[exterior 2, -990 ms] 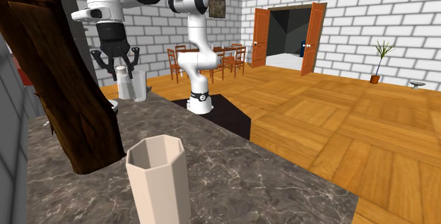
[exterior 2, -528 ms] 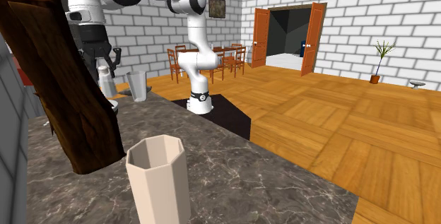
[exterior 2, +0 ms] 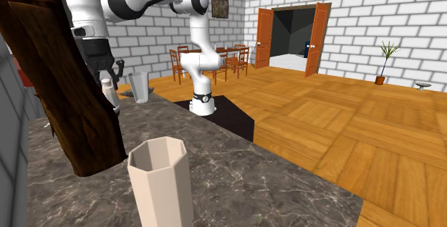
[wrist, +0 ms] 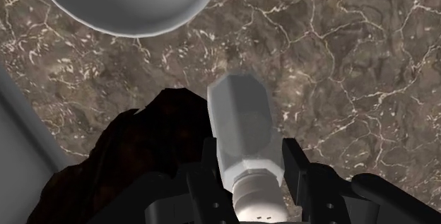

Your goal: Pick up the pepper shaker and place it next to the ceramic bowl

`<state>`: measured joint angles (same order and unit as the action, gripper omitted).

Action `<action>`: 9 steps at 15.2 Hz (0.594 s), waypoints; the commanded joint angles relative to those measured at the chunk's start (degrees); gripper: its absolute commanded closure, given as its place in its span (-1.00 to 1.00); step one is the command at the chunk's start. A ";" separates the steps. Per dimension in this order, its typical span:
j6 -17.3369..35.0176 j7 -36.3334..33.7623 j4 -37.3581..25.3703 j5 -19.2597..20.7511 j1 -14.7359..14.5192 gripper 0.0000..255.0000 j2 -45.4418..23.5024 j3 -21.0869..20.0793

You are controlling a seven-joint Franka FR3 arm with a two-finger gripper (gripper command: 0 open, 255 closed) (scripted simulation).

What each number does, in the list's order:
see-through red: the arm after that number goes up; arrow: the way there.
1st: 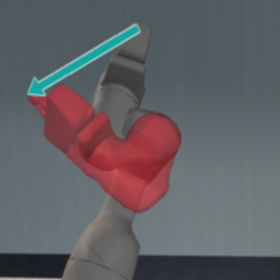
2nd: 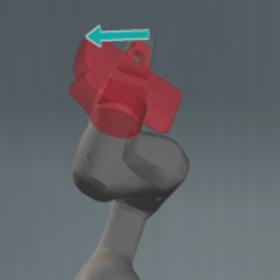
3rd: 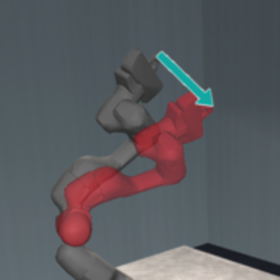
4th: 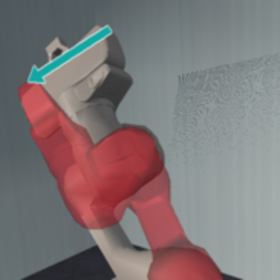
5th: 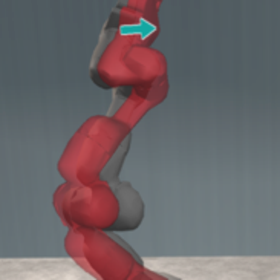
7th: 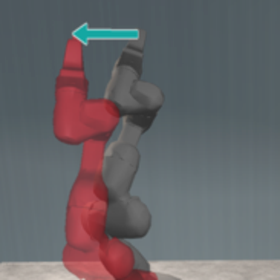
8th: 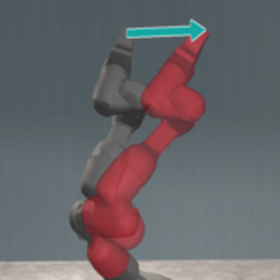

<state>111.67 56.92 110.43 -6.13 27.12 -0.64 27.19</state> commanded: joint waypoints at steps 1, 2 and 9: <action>1.51 0.20 1.23 -0.21 -0.01 1.00 -0.28 -0.01; 2.24 0.34 1.80 -0.34 0.00 1.00 -0.48 -0.01; 7.30 1.51 5.40 -1.54 0.10 1.00 -2.21 0.00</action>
<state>118.24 58.19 115.45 -7.42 27.18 -2.47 27.18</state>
